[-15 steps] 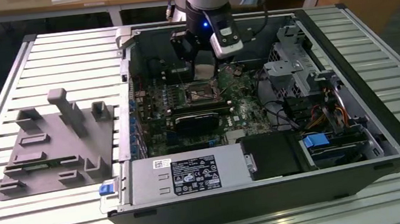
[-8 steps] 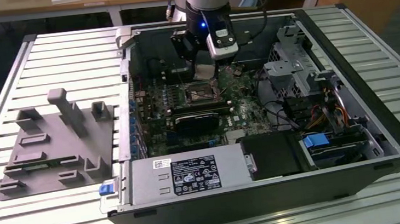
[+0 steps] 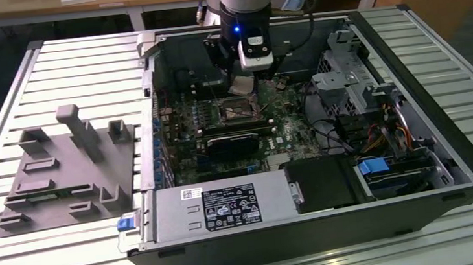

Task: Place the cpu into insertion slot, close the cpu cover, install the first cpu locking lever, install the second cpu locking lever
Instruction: 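Place the cpu into insertion slot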

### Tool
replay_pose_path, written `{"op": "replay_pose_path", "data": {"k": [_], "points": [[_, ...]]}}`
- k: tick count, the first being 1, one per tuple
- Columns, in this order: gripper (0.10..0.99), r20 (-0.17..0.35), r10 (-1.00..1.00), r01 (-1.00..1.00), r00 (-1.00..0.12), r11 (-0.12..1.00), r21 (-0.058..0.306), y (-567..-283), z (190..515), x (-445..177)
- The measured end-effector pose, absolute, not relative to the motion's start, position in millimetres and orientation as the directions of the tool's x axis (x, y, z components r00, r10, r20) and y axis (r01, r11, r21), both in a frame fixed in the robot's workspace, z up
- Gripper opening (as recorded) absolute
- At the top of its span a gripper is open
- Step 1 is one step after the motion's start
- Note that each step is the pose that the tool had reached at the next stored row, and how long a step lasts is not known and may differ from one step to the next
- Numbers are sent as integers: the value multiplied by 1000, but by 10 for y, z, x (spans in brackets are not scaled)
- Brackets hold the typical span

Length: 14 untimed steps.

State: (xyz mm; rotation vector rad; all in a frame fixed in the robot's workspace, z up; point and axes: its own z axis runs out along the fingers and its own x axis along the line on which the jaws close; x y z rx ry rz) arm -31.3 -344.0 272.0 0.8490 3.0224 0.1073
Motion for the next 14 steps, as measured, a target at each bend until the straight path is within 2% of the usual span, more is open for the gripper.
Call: {"op": "replay_pose_path", "data": {"k": [14], "points": [[537,18,719,719,-695,692,66,-3440,2701,-313]]}}
